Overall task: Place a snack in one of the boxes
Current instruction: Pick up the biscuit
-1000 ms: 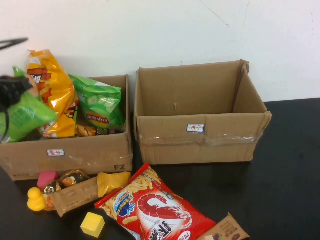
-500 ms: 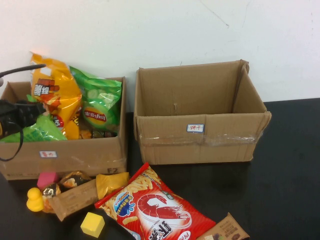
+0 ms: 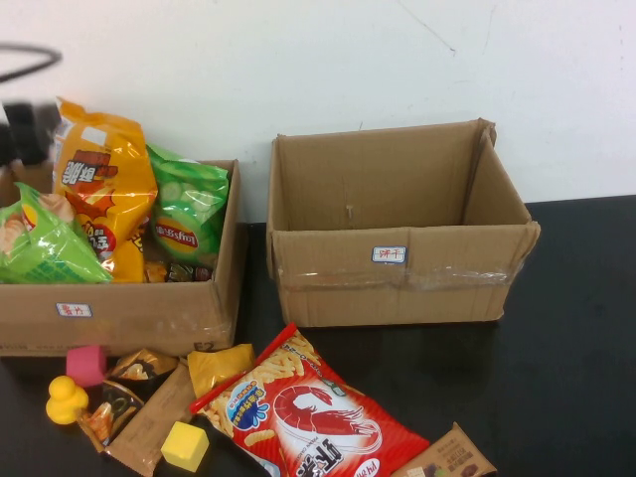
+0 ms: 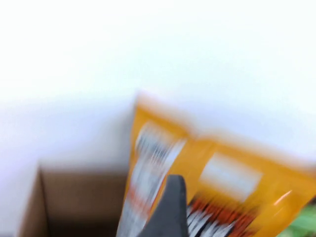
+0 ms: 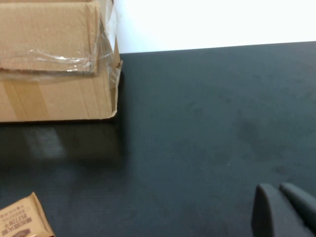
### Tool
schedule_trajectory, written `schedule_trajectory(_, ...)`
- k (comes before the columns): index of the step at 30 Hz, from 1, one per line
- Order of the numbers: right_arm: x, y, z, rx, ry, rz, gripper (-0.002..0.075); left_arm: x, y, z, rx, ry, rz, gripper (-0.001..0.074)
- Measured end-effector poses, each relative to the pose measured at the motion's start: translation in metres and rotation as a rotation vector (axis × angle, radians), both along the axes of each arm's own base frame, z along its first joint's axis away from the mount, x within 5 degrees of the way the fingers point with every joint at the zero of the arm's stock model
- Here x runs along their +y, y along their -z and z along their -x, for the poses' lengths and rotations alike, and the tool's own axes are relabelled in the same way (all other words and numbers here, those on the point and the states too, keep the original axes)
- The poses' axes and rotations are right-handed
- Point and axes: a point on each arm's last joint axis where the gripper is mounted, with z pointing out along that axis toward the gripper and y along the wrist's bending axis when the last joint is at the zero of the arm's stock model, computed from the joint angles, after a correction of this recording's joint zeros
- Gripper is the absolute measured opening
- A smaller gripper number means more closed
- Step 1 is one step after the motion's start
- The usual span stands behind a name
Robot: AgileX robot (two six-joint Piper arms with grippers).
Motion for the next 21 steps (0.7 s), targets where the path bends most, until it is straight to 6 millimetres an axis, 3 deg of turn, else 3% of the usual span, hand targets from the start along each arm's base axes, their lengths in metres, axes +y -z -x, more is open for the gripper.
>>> schedule_trajectory(4,0.000,0.000,0.000,0.000,0.000,0.000,-0.0001,-0.013,-0.044,0.034,-0.116,-0.008,-0.040,0.0572)
schedule_trajectory(6,0.000,0.000,0.000,0.000,0.000,0.000,-0.0001,-0.018,-0.055,0.053,-0.146,-0.015,-0.061,0.0471)
schedule_trajectory(9,0.000,0.000,0.000,0.000,0.000,0.000,-0.0001,-0.024,-0.054,0.078,-0.150,-0.027,-0.123,0.0246)
schedule_trajectory(11,0.000,0.000,0.000,0.000,0.000,0.000,-0.0001,-0.026,-0.045,0.093,-0.126,-0.039,-0.147,0.0118)
schedule_trajectory(13,0.000,0.000,0.000,0.000,0.000,0.000,-0.0001,-0.026,-0.032,0.105,-0.088,-0.054,-0.153,0.0054)
schedule_trajectory(21,0.000,0.000,0.000,0.000,0.000,0.000,-0.0001,-0.049,0.062,0.140,0.202,0.019,-0.100,0.0001)
